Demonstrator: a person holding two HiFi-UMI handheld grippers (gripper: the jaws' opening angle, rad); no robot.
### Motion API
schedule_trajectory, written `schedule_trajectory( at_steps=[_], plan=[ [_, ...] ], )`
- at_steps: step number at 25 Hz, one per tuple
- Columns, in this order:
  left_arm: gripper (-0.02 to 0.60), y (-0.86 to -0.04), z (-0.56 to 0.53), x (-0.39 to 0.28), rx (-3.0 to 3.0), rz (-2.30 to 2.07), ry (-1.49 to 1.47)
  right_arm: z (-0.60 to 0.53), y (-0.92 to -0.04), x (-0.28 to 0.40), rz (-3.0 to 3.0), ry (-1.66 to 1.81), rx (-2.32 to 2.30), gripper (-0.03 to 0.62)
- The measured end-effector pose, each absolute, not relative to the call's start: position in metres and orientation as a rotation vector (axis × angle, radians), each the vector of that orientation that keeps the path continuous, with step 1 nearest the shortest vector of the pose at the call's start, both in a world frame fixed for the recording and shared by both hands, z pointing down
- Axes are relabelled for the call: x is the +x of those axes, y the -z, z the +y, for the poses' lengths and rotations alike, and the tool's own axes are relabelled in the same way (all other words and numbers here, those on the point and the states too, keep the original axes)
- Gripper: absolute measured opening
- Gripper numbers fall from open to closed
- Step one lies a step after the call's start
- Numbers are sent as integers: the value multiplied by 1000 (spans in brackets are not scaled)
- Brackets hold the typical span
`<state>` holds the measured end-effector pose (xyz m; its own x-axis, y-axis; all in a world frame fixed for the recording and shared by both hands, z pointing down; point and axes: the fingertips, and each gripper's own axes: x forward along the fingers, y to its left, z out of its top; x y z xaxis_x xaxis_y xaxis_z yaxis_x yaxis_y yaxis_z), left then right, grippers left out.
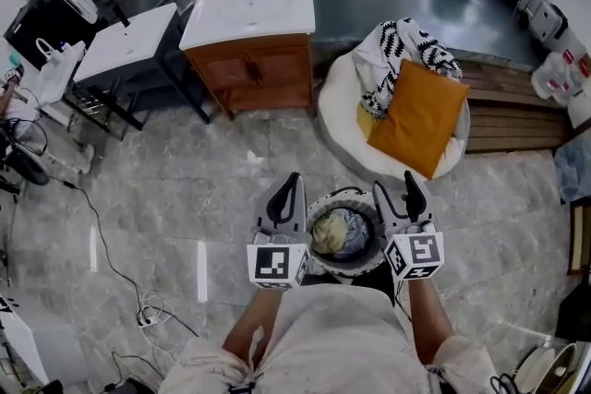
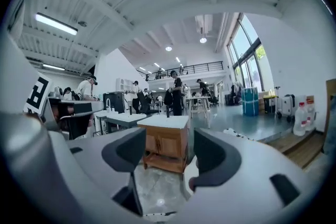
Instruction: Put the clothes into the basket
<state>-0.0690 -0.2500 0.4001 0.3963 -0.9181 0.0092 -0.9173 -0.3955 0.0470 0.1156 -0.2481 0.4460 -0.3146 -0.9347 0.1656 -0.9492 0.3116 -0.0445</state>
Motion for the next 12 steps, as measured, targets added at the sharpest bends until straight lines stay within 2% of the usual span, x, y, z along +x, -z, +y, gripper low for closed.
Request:
schedule_trajectory(
  at_steps=[12],
  plan=[
    [8,-348,-253,-95,2619,-1797,116,-255,-335,135,-2417,135,1986,270]
  ],
)
